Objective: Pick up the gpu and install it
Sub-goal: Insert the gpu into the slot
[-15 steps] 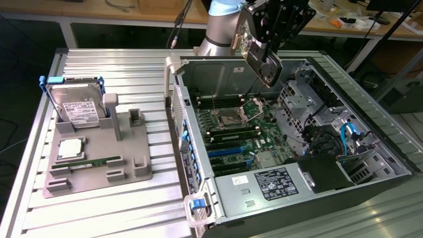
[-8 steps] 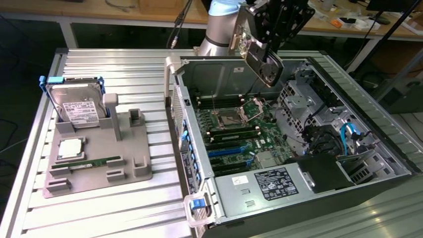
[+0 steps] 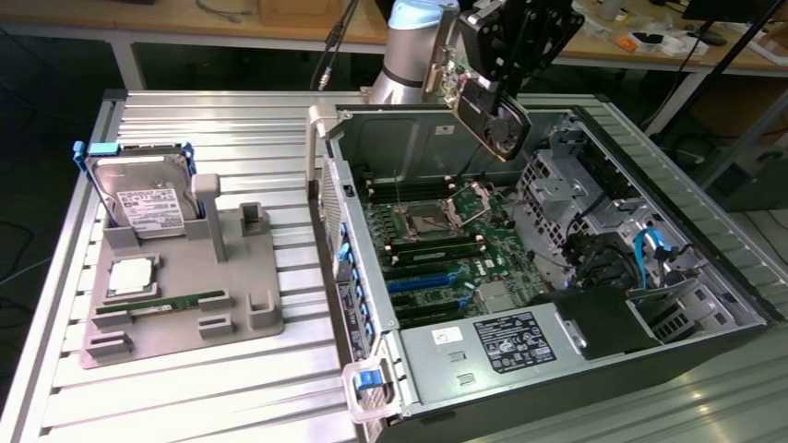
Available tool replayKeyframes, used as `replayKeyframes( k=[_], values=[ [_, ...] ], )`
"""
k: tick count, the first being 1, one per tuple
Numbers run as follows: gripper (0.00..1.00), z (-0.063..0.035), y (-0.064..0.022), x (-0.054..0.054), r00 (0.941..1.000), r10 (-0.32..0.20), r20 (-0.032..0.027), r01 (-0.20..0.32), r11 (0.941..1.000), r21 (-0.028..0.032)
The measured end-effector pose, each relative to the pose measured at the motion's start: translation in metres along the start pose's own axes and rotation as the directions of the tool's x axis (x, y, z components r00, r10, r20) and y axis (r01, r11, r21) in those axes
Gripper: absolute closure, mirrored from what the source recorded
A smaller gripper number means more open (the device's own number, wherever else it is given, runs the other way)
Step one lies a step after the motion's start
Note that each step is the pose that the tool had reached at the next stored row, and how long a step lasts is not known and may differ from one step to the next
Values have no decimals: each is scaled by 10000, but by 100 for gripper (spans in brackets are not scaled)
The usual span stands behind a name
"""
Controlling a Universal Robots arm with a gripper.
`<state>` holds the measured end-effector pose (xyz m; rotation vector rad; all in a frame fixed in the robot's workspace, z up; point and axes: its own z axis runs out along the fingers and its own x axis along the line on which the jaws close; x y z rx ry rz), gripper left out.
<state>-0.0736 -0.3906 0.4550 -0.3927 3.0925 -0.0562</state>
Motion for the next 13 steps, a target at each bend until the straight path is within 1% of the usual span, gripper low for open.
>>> replayKeyframes(
  k=[3, 6, 9, 12, 13],
  values=[
    [73, 0, 0, 0, 9987, -510, 20, 510, 9987, -10],
    [73, 0, 0, 0, 9940, -1095, 43, 1095, 9940, -19],
    [73, 1, 0, 0, 9865, -1639, 67, 1639, 9865, -27],
    [73, 1, 0, 0, 9759, -2180, 89, 2180, 9759, -33],
    [73, 0, 0, 0, 9716, -2366, 97, 2366, 9716, -34]
  ],
)
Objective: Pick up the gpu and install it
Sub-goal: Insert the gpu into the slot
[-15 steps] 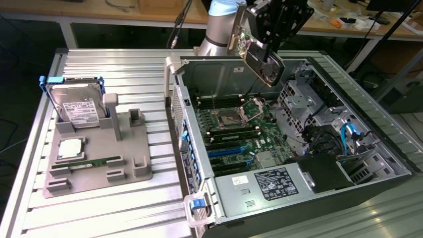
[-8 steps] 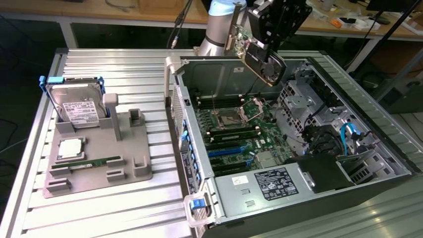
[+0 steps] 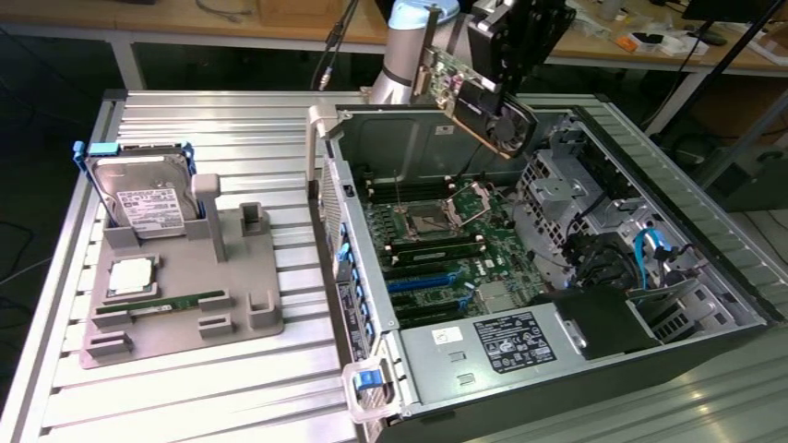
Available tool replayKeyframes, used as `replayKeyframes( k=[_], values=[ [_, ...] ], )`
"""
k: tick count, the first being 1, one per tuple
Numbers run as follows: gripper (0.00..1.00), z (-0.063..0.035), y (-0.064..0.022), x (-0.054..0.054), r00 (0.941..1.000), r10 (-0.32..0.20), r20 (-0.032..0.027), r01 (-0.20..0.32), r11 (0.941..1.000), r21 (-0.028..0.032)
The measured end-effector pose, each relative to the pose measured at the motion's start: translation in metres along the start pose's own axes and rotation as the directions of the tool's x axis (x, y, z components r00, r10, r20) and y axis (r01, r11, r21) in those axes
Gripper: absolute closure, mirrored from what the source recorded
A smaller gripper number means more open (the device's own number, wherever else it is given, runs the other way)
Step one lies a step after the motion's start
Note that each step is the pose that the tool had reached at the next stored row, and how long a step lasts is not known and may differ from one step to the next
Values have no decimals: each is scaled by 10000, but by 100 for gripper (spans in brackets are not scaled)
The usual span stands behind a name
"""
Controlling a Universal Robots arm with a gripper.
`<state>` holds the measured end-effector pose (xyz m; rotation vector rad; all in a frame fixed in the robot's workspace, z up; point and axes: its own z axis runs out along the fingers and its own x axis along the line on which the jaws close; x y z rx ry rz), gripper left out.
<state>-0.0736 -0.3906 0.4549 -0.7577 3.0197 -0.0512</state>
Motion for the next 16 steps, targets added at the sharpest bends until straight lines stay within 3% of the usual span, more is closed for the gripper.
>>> replayKeyframes(
  k=[5, 7, 12, 16],
  values=[
    [73, 0, 0, 0, 9958, -913, 36, 913, 9958, -15],
    [73, 0, 0, 0, 9886, -1507, 61, 1507, 9886, -24],
    [73, 0, 0, 0, 9705, -2407, 99, 2408, 9706, -34],
    [73, 0, 0, 0, 9497, -3130, 132, 3131, 9497, -40]
  ],
)
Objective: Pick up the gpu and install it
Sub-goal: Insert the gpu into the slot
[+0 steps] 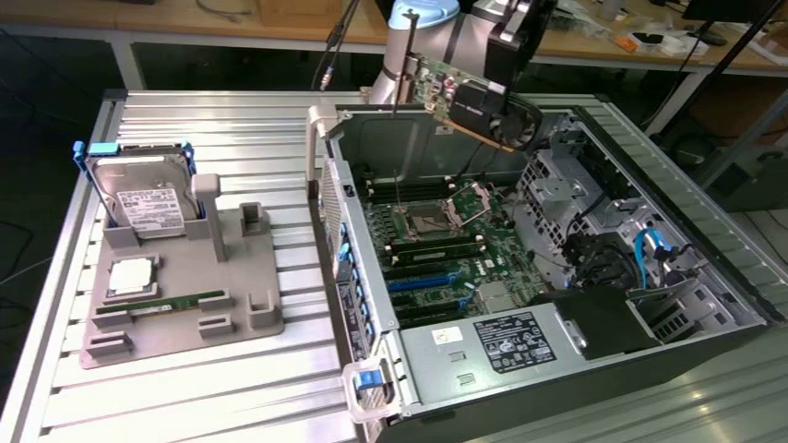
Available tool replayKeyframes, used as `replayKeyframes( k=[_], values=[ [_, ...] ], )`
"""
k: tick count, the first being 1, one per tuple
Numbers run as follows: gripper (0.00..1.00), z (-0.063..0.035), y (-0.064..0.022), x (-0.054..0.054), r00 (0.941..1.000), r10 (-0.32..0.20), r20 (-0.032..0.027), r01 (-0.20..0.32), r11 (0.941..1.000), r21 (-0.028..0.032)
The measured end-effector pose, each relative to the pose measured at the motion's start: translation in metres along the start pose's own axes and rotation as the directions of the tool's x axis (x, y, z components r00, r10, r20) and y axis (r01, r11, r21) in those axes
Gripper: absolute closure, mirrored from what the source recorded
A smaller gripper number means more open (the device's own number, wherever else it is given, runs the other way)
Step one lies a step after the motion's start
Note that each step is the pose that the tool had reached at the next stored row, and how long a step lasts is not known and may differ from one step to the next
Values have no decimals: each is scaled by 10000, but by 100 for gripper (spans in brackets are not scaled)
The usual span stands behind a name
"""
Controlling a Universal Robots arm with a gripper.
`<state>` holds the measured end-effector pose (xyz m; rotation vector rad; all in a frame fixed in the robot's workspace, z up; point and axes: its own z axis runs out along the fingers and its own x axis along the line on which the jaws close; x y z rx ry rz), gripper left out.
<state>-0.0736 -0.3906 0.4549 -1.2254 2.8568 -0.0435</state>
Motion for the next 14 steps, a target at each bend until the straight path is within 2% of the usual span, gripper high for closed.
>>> replayKeyframes(
  k=[4, 6, 8, 11, 12, 14],
  values=[
    [73, 0, 0, 0, 9974, -717, 29, 717, 9974, -13],
    [73, 0, 0, 0, 9911, -1329, 53, 1330, 9911, -22],
    [73, 0, 0, 0, 9788, -2048, 83, 2049, 9788, -31],
    [73, 0, 0, 0, 9646, -2636, 109, 2636, 9646, -36],
    [73, 0, 0, 0, 9566, -2912, 121, 2913, 9566, -39],
    [73, 0, 0, 0, 9359, -3521, 149, 3522, 9359, -42]
  ],
)
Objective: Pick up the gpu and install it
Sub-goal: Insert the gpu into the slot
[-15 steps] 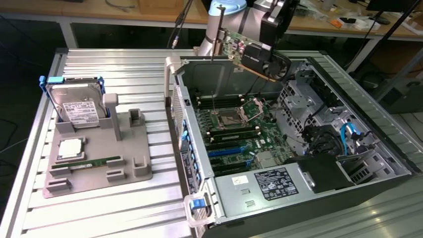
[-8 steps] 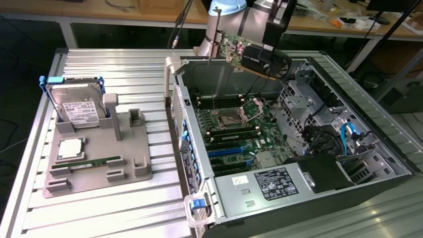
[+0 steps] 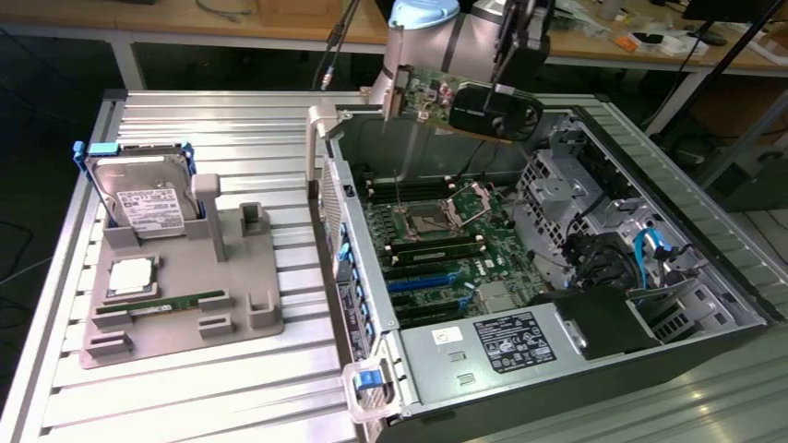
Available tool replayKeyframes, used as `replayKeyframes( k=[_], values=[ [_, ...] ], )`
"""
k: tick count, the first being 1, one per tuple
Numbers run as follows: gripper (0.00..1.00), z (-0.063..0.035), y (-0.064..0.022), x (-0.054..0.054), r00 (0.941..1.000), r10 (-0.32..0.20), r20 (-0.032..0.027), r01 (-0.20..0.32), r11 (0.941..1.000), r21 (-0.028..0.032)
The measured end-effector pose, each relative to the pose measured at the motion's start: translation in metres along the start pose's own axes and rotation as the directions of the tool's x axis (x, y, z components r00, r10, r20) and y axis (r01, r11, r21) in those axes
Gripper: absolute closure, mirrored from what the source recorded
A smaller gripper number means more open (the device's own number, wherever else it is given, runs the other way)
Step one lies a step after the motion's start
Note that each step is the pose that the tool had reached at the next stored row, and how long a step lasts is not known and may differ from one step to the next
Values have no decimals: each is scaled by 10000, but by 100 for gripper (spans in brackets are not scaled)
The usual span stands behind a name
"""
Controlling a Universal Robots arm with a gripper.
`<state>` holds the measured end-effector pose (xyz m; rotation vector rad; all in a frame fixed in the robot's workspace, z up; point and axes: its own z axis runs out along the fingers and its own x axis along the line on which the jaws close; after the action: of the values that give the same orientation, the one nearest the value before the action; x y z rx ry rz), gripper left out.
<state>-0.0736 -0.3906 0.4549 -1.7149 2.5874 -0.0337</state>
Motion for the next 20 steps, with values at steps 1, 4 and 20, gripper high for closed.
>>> replayKeyframes(
  k=[1, 4, 20],
  values=[
    [73, 0, 0, 0, 9997, -261, 9, 261, 9997, -5],
    [73, 0, 0, 0, 9962, -871, 34, 871, 9962, -15],
    [73, 0, 0, 0, 9242, -3815, 162, 3816, 9243, -44]
  ],
)
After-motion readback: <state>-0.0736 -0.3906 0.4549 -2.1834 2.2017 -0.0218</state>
